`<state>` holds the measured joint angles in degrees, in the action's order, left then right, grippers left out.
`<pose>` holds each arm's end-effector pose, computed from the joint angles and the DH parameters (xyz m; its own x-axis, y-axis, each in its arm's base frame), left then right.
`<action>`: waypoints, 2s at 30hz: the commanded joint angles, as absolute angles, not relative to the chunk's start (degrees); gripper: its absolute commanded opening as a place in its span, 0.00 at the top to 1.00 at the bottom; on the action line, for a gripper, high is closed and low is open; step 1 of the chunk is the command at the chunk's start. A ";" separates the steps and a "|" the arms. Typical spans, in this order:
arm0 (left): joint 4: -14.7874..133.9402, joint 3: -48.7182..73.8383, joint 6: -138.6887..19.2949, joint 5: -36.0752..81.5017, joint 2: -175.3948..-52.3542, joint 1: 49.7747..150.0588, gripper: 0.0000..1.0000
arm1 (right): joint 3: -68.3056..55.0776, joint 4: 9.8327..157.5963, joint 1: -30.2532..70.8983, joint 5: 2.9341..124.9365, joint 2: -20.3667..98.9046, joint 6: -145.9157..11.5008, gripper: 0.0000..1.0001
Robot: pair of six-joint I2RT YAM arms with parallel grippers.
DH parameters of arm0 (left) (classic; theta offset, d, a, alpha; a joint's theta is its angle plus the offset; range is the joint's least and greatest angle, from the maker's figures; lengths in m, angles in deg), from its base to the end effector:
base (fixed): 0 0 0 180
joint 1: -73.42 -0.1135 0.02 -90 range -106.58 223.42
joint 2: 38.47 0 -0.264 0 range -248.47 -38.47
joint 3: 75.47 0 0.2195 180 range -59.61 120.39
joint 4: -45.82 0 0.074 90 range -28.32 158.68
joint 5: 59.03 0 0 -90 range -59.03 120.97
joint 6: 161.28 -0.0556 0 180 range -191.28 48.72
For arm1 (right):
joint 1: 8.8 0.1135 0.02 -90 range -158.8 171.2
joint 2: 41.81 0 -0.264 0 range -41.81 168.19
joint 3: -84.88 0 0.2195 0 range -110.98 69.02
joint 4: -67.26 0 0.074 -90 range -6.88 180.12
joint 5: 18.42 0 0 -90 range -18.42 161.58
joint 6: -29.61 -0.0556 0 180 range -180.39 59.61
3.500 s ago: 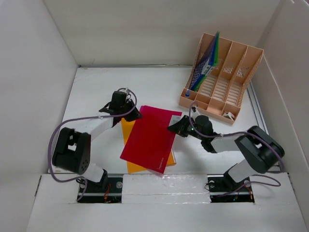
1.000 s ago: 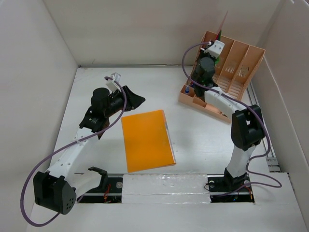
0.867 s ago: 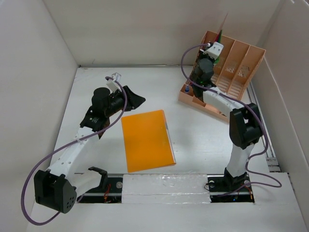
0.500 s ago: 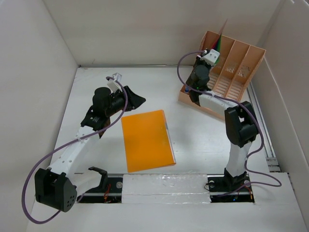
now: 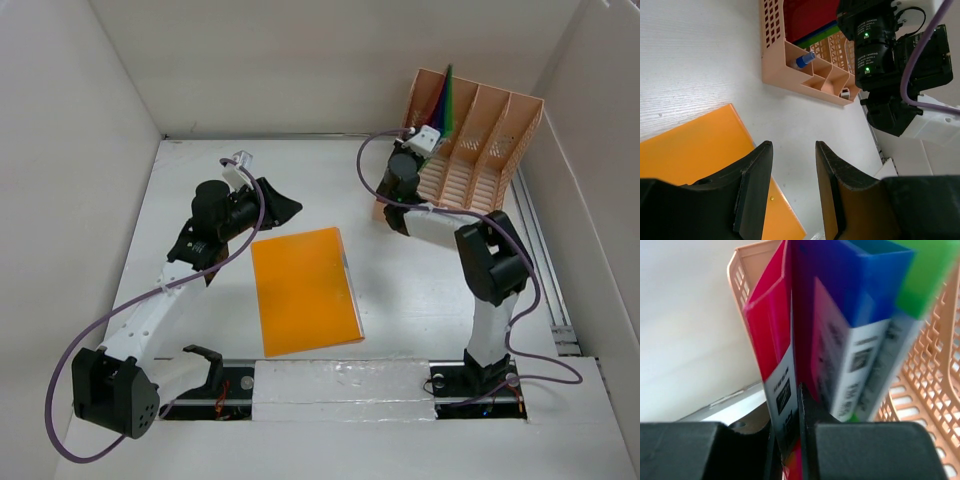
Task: Organize the desk
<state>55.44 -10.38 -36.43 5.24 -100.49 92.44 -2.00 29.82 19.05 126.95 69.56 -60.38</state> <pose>0.2177 -0.1006 0.3442 -0.4893 -0.3758 -0.7870 0.5139 0.6048 -0.6083 0.3917 0.1552 0.2920 0.1981 0.1045 -0.9746 0.4436 0.8771 0.1842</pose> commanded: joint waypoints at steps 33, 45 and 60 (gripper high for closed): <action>64.14 -13.64 -32.87 24.81 -104.57 92.40 0.99 | 30.95 64.93 32.33 80.82 37.46 -101.17 0.59; 75.57 -18.64 -30.50 33.09 -107.37 92.40 0.63 | 37.20 58.77 32.33 67.29 42.91 -104.43 0.22; 68.63 -26.30 -26.01 29.04 -113.44 92.40 0.65 | 40.81 53.59 33.91 63.93 46.08 -107.94 0.21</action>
